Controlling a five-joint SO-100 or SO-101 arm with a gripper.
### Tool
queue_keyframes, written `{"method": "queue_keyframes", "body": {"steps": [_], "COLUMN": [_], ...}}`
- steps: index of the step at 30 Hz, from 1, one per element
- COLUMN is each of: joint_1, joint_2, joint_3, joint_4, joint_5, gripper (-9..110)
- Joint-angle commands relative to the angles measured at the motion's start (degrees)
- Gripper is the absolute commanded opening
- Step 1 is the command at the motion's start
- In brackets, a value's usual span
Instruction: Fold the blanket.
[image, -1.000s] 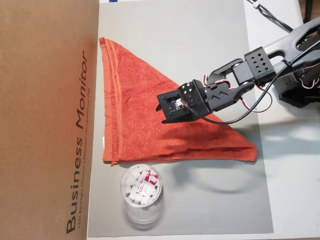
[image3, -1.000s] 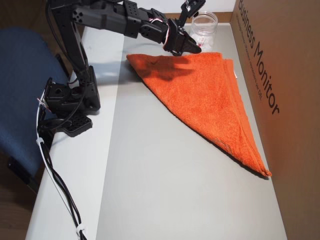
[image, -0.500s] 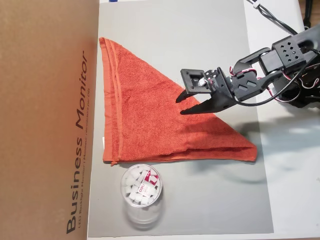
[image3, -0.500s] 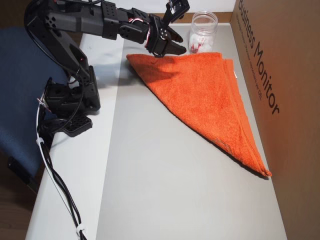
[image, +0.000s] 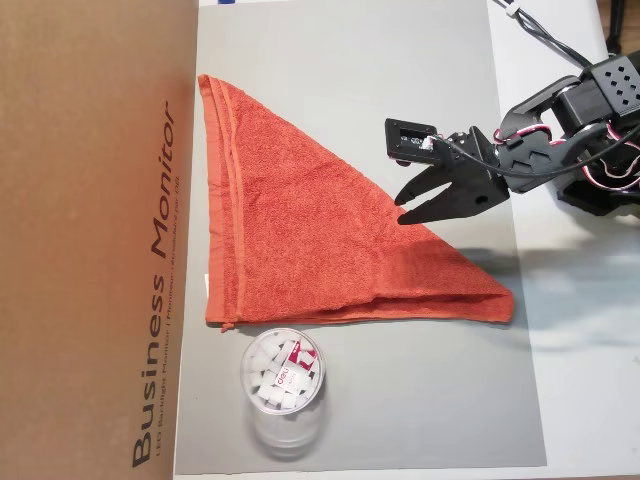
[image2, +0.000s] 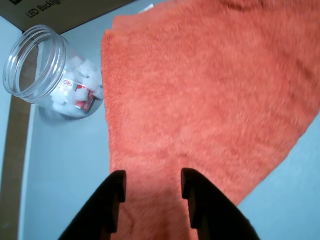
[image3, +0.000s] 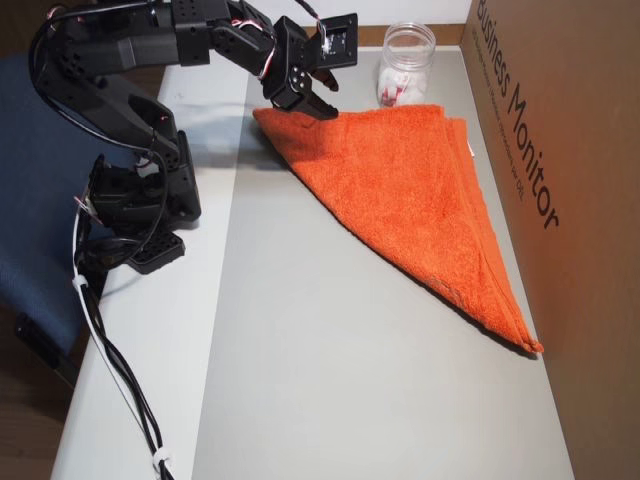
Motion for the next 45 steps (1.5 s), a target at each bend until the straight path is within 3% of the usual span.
{"method": "queue_keyframes", "body": {"steps": [1, 5, 9, 34, 39, 45], "joint_1": [-1.85, -4.39, -4.83, -4.75, -8.35, -15.82], "joint_2": [3.25, 3.87, 3.69, 3.96, 3.96, 3.96], "joint_3": [-0.62, -1.49, -3.34, -5.80, -5.80, -4.75], "joint_4": [6.24, 14.41, 20.83, 24.96, 24.96, 25.58], "joint_5": [6.50, 12.48, 10.46, -69.52, -76.46, -76.82], "gripper": [10, 10, 10, 10, 10, 12]}}
